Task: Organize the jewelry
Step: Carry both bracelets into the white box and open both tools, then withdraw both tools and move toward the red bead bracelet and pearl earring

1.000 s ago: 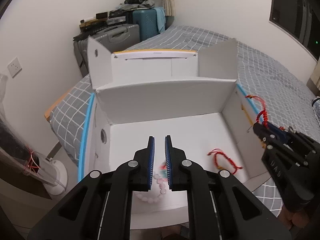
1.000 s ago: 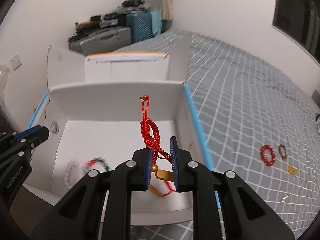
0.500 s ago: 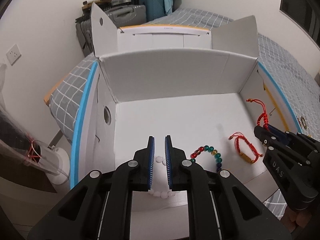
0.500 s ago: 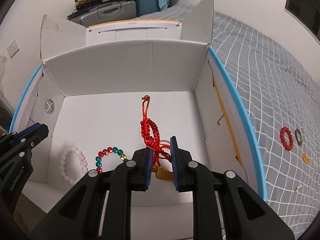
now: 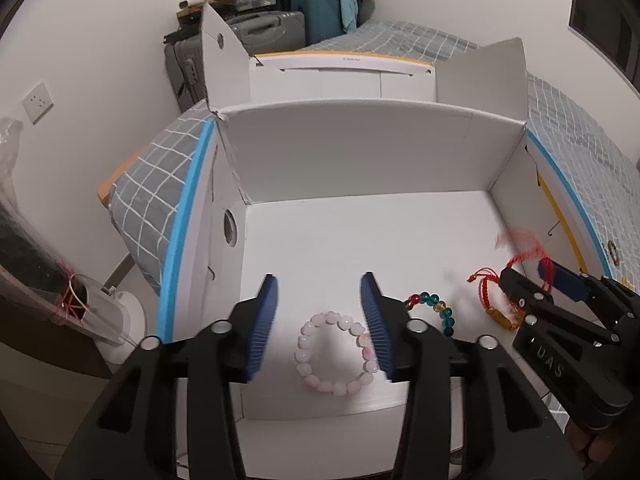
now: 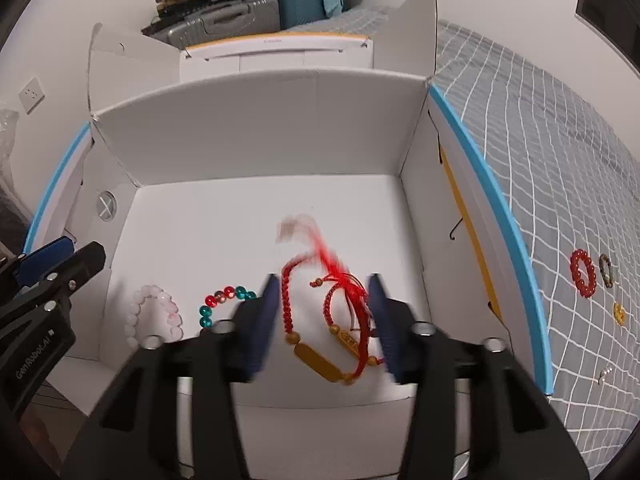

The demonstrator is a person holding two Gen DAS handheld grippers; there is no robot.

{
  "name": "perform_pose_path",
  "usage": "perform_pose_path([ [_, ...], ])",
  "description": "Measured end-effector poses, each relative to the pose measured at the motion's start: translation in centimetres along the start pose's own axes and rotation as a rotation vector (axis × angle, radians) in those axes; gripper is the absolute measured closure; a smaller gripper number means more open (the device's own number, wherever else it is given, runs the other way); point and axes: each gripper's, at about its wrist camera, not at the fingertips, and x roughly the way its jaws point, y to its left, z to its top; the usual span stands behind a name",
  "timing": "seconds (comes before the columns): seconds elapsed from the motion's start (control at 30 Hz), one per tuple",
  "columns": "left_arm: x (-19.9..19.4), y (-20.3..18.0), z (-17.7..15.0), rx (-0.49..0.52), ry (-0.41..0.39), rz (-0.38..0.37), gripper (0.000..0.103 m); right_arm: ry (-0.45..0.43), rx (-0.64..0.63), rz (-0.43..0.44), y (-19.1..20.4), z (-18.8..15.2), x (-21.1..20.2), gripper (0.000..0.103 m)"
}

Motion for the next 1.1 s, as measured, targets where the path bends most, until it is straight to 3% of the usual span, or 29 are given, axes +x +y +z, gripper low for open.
perform_pose_path([
  [0.03,-0.3,0.1,0.0,-0.005,-0.008,0.002,0.053,-0.013,-0.001,0.005,0.1,0.0,-0.3,0.041],
  [0.1,-0.8,0.4,0.1,-0.011,-0.024,0.006,0.044,-0.032,0.003,0.014,0.1,0.2,-1.0,0.036],
  [0.23,-2.0,0.6,0.4,-0.009,-0.053,0.018,0.037,-0.062,-0.004,0.028,0.3,0.3,-2.2,0.027],
  [0.53,-4.8,-0.8,0.7,0.009,-0.107,-0.009,0.023,-0.136,0.025,0.005,-2.0,0.1,-5.8,0.015],
  [0.8,-7.6,-5.8,1.2,0.075,-0.173,-0.062,0.013,-0.194,0.064,-0.061,-6.8,-0.2,-9.4,0.008],
  [1.1,-9.0,-13.6,1.2,0.162,-0.204,-0.156,0.008,-0.205,0.137,-0.172,-15.3,-1.9,-11.6,0.008],
])
